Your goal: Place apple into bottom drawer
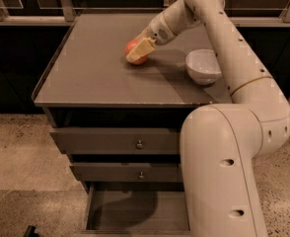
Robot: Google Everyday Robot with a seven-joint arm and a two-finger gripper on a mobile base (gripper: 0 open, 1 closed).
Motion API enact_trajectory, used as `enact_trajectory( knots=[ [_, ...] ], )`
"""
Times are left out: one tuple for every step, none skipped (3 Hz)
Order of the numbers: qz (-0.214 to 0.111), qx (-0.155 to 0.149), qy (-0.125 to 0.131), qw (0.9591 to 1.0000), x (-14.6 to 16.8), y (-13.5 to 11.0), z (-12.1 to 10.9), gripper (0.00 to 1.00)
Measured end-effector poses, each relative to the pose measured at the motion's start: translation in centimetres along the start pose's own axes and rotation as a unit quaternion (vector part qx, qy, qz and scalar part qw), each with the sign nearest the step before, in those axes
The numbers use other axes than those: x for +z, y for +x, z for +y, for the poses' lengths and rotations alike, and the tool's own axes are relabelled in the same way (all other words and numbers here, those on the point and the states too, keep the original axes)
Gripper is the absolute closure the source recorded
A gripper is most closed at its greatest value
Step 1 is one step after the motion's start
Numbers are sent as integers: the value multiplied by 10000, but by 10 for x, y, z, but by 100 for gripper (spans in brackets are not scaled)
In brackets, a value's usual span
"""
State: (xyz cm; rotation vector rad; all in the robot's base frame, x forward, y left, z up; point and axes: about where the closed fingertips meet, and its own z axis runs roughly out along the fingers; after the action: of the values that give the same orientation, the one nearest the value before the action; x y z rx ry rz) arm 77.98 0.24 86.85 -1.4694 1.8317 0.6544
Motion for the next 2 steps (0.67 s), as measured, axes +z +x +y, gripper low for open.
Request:
enact_trajectory(
  knots=[
    [0, 0, 0, 10000, 0, 0, 0, 64],
    [0, 0, -1, 10000, 0, 0, 0, 89]
  ],
)
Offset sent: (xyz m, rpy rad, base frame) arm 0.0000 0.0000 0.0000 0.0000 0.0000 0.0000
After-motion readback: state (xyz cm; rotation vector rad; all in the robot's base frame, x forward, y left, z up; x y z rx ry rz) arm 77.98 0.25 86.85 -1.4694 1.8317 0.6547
